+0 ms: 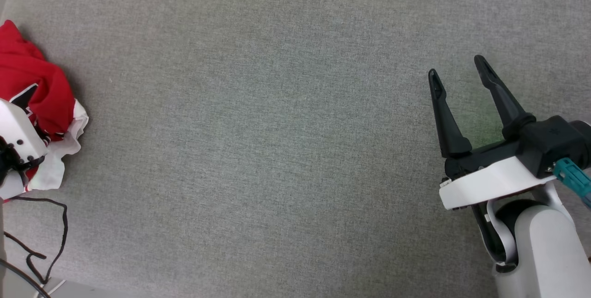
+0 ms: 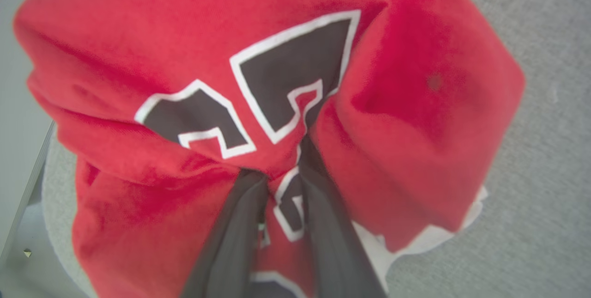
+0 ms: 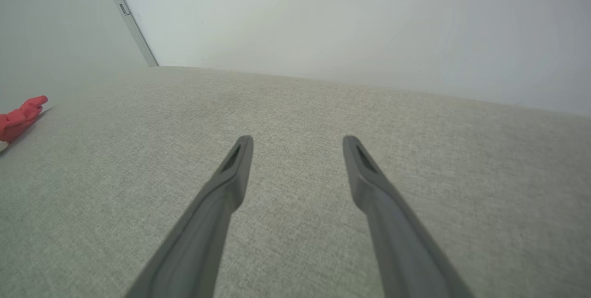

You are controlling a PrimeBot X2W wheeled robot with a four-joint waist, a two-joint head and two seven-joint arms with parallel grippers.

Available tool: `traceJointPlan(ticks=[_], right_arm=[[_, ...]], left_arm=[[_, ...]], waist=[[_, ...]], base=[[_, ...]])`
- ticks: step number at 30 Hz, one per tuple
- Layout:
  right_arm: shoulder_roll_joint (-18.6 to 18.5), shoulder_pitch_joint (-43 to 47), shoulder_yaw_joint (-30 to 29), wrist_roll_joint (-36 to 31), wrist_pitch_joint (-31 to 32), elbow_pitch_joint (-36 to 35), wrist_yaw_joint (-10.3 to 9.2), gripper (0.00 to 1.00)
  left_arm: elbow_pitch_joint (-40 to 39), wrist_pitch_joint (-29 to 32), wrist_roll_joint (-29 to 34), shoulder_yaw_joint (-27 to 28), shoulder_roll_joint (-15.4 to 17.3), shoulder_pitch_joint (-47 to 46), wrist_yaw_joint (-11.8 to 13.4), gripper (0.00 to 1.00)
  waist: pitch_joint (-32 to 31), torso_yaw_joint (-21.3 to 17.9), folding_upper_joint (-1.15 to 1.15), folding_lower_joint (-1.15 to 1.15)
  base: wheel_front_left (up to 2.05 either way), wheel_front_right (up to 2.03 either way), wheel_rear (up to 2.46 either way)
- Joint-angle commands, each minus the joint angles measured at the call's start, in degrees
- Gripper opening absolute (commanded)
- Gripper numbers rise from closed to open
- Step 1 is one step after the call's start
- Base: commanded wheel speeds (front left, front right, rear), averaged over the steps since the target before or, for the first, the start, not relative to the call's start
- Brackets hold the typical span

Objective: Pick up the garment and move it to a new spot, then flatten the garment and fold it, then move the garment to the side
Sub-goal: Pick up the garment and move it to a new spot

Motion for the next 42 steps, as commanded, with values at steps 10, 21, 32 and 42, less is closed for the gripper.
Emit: traceJointPlan(ticks=[10,21,32,42], right_arm=[[-0.31,1.14,-0.81,0.63,-0.62,0.55,-0.02,1.0],[0.41,4.59,-1.93,2.08,-2.28,2.14,-0.02,1.0],[0.52,8.88,-3.99,5.12,-3.25,1.96,-0.02,1.0],[0.51,11.59,-4.51,7.0,-3.6,1.63,-0.02,1.0]], left_arm=[[-2.28,-15.11,3.85,-0.81,0.28,-1.49,1.42,0.0],[-9.46,-30.48,6.47,-1.8,-2.61,-2.95,2.95,0.0],[-24.22,-36.72,9.04,-5.98,-7.69,1.89,4.22,0.0],[-36.18,-35.12,7.96,-11.69,-14.47,9.86,4.36,0.0]], waist=[[-4.45,0.63,0.0,0.0],[-15.62,0.66,0.0,0.0],[-23.22,-5.71,0.0,0.0],[-24.97,-16.1,0.0,0.0]], base=[[0.0,0.0,0.0],[0.0,0.0,0.0],[0.0,0.0,0.0],[0.0,0.0,0.0]])
